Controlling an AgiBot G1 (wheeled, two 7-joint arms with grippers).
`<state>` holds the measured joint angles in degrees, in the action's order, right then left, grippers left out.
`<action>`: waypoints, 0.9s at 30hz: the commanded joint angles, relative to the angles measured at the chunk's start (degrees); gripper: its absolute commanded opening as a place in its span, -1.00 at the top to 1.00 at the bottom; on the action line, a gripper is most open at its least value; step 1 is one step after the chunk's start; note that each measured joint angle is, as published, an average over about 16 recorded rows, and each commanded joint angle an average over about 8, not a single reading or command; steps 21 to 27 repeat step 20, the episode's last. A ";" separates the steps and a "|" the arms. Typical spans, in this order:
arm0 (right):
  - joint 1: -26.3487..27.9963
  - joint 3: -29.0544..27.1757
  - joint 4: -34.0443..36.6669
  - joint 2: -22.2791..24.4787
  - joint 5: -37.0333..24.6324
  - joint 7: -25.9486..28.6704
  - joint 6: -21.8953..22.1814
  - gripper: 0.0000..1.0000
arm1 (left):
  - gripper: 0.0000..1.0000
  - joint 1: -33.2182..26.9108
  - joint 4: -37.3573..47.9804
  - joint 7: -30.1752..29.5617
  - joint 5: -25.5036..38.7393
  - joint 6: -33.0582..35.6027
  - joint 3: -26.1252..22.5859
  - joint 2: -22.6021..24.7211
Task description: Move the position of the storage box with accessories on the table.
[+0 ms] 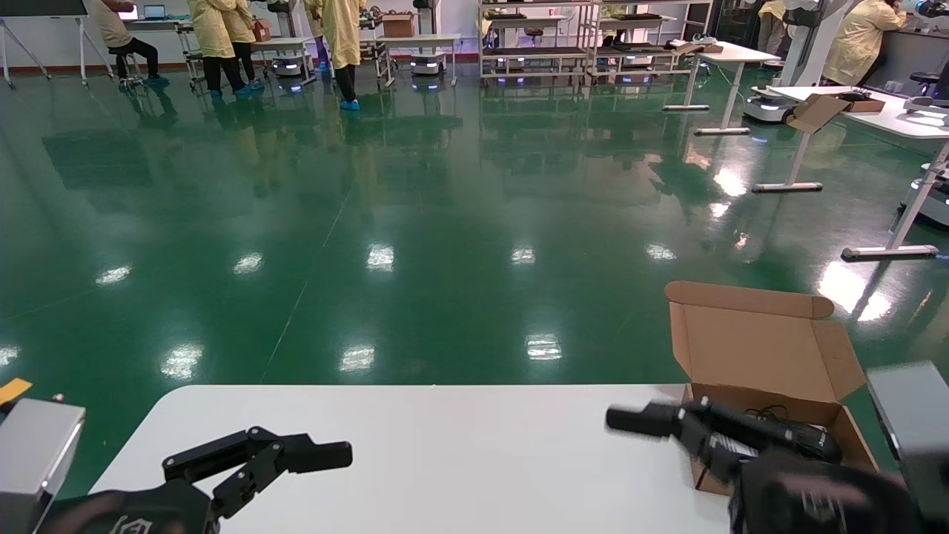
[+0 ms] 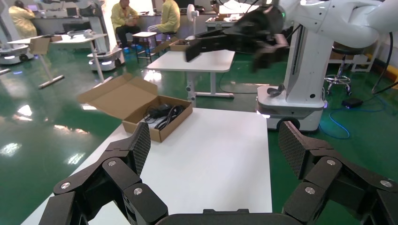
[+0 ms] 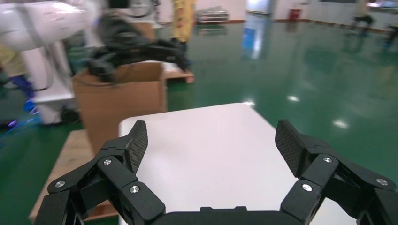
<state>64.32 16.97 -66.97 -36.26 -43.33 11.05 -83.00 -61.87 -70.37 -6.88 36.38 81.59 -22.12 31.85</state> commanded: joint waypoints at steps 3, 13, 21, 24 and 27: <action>-1.80 -0.62 -4.33 0.81 0.96 -0.20 -1.76 -1.00 | -1.00 0.00 0.00 0.00 0.00 0.00 0.00 0.00; -3.63 -1.31 -8.62 1.64 2.06 -0.39 -3.59 -1.00 | -1.00 0.01 0.01 0.00 -0.01 -0.02 0.00 0.00; -3.34 -1.24 -7.87 1.51 1.93 -0.39 -3.25 -1.00 | -1.00 0.01 0.01 0.00 -0.01 -0.02 0.00 -0.01; -3.34 -1.24 -7.87 1.51 1.93 -0.39 -3.25 -1.00 | -1.00 0.01 0.01 0.00 -0.01 -0.02 0.00 -0.01; -3.34 -1.24 -7.87 1.51 1.93 -0.39 -3.25 -1.00 | -1.00 0.01 0.01 0.00 -0.01 -0.02 0.00 -0.01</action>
